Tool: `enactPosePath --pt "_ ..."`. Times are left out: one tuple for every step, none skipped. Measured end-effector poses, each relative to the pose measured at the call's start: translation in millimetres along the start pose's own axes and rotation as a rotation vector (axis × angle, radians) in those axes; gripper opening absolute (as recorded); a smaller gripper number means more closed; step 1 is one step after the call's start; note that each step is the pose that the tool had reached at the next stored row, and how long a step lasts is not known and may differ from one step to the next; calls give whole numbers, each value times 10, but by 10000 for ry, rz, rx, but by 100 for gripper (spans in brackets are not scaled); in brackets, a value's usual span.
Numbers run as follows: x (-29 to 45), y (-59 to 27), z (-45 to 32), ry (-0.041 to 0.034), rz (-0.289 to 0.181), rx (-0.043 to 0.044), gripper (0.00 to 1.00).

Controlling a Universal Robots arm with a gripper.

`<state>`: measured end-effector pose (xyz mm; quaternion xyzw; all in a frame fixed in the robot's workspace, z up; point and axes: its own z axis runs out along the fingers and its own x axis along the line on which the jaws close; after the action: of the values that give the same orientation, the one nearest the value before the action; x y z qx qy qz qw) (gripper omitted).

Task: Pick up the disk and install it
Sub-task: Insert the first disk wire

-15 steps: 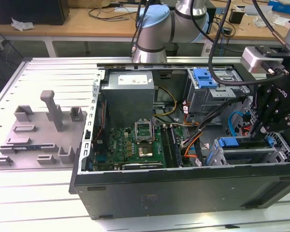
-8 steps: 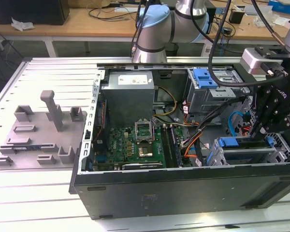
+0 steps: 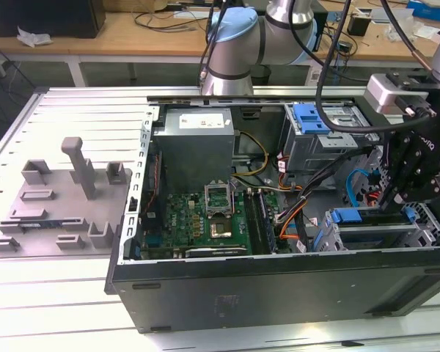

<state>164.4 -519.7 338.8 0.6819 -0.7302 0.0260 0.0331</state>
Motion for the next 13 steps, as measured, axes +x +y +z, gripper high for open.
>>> enactPosePath --pt "0 0 2 0 -1 1 16" --pt "0 0 3 0 0 1 16" --pt "-1 0 5 0 -1 1 16" --pt "-1 0 8 1 -1 1 16" --pt "-1 0 10 1 -1 1 16" --pt "-1 0 13 0 -1 0 16" --pt "-2 -1 15 -1 -1 0 16" --pt "-2 0 18 -3 -1 0 16" --pt "-2 0 20 -1 -1 0 16" --pt "-2 0 21 1 0 1 16" --pt "-2 0 22 1 0 0 16" --pt "-2 -1 23 1 0 1 16" --pt "-2 0 24 -1 0 0 16"
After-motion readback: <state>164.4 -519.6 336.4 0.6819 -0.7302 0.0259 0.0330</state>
